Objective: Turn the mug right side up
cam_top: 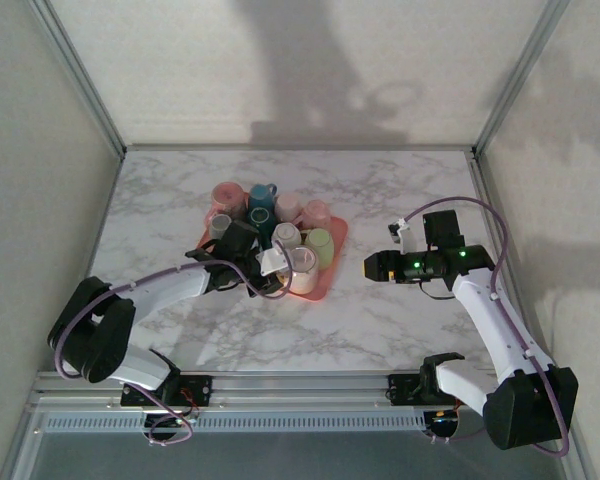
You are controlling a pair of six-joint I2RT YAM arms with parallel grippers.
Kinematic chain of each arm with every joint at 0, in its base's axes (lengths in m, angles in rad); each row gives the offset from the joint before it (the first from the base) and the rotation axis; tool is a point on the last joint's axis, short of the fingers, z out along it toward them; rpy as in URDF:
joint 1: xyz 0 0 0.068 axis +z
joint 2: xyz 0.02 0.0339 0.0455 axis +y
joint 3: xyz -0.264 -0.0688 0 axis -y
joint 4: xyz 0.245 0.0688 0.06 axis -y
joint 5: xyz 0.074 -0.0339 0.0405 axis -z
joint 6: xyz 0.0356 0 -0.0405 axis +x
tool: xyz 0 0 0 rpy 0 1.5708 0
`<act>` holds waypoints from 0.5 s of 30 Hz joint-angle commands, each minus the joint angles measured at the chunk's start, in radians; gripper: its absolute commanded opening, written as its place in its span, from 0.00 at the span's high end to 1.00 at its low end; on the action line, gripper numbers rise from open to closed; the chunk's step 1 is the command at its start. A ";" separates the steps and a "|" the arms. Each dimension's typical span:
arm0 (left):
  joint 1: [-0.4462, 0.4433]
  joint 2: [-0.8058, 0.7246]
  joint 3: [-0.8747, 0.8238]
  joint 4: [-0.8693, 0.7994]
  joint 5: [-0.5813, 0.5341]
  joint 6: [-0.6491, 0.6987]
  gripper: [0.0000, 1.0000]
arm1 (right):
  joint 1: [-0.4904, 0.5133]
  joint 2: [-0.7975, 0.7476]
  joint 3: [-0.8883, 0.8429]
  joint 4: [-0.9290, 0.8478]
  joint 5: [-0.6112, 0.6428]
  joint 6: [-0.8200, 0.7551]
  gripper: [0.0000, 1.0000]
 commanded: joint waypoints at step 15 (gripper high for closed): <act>-0.012 -0.091 0.093 -0.065 0.063 -0.025 1.00 | 0.007 -0.024 -0.011 0.012 -0.013 0.030 0.34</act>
